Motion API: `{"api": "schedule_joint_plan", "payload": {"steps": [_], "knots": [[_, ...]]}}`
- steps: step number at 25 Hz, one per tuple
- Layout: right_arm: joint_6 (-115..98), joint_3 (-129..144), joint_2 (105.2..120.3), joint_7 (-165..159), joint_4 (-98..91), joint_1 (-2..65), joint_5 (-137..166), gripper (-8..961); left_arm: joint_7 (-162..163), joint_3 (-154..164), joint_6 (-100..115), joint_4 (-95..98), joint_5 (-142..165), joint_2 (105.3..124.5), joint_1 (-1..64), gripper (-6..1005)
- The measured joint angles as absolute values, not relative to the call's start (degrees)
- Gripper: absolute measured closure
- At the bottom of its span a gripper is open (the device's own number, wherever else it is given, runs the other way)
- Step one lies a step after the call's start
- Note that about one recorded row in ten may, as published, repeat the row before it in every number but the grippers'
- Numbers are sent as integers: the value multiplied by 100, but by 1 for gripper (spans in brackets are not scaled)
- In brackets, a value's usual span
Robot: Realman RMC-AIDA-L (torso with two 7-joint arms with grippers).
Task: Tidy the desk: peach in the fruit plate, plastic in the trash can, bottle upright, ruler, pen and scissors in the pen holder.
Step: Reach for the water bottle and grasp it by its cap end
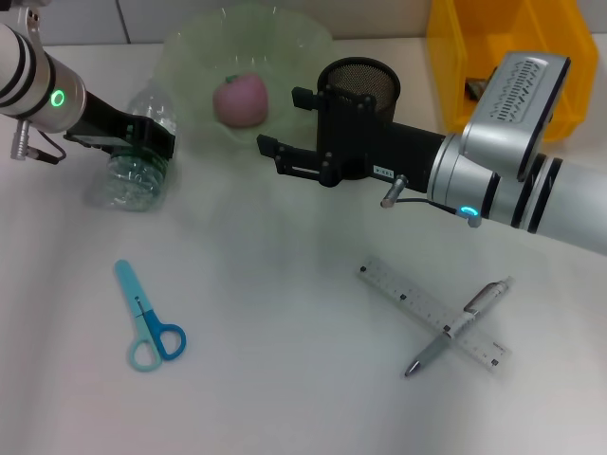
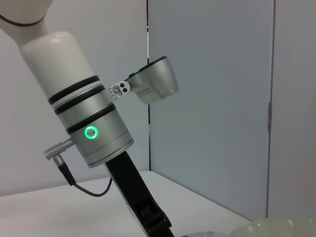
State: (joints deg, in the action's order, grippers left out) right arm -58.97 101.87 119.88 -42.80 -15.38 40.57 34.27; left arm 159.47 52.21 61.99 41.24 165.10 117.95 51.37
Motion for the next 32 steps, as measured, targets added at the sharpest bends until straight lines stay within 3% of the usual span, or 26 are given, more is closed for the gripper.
{"api": "schedule_joint_plan", "payload": {"steps": [32], "knots": [[-5888,10107,11988,-4280,-1432,4161,3418,168,15905,5652,6381,4407,16565,11784,5084,214]]}}
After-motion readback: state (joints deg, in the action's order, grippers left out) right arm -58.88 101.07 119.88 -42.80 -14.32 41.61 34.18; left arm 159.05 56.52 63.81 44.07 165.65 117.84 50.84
